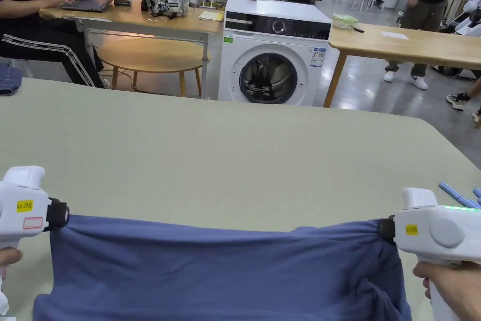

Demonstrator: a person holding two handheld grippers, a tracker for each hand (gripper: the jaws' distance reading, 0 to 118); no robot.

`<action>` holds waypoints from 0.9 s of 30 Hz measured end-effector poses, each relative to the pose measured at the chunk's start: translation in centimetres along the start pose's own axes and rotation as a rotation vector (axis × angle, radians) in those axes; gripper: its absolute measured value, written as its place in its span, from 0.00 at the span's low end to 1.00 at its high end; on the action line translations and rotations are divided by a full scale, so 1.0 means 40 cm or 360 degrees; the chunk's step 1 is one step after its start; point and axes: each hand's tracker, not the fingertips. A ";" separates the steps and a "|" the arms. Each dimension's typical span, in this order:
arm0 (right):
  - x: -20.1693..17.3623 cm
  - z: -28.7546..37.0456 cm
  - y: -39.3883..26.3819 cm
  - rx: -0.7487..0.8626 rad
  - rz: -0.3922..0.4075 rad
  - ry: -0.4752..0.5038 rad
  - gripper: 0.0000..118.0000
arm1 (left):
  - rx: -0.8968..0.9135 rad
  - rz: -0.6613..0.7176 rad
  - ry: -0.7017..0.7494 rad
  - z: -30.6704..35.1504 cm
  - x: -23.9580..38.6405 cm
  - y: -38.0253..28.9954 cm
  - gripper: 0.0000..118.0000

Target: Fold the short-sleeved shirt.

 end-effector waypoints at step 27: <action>0.051 0.157 -0.465 -0.0321 0.0119 -0.0123 0.00 | -0.0328 -0.0077 0.0066 0.132 -0.045 -0.423 0.00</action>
